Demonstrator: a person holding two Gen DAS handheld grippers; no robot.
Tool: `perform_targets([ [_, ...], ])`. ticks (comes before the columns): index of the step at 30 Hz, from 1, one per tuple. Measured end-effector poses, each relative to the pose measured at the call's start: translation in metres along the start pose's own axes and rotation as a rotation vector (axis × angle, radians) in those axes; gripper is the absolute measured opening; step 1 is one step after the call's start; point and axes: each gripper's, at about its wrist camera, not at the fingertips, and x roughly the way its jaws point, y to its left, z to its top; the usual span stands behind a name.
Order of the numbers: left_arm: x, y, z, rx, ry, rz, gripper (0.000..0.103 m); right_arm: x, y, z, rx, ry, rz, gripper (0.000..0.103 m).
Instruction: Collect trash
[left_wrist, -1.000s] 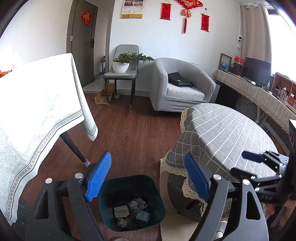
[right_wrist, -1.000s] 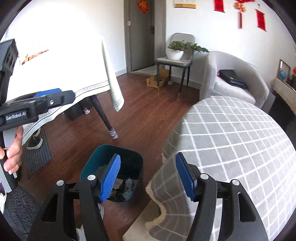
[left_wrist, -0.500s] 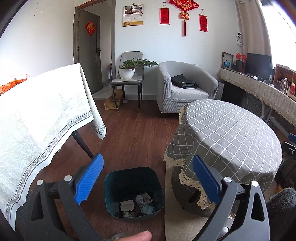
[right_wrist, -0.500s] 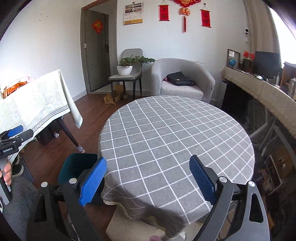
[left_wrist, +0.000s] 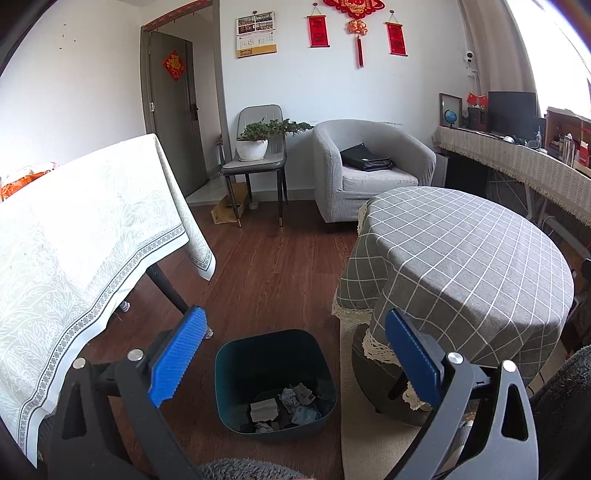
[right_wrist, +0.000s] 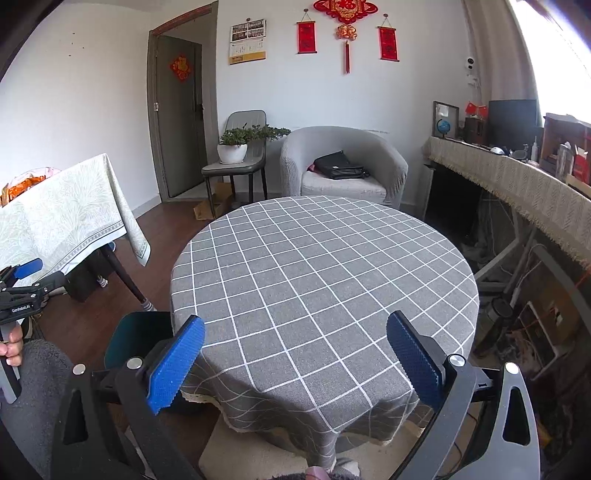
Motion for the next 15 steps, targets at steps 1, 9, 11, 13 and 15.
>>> perform_targets([
  [1, -0.001, 0.001, 0.0, -0.006, 0.0, -0.001, 0.099, -0.002, 0.003, 0.0, -0.002, -0.005, -0.001, 0.099],
  [9, -0.004, -0.001, -0.001, -0.003, -0.01, -0.017, 0.098, 0.0, 0.025, -0.002, -0.103, 0.006, -0.013, 0.099],
  [11, -0.003, 0.0, -0.001, -0.005, -0.008, -0.019, 0.098, 0.0, 0.028, -0.003, -0.115, 0.011, -0.007, 0.099],
  [13, -0.003, -0.001, -0.001, -0.007, -0.007, -0.017, 0.098, 0.0, 0.028, -0.003, -0.12, 0.011, -0.003, 0.099],
  [15, -0.002, 0.0, -0.002, -0.009, -0.004, -0.016, 0.098, -0.001, 0.029, -0.003, -0.12, 0.01, -0.003, 0.099],
])
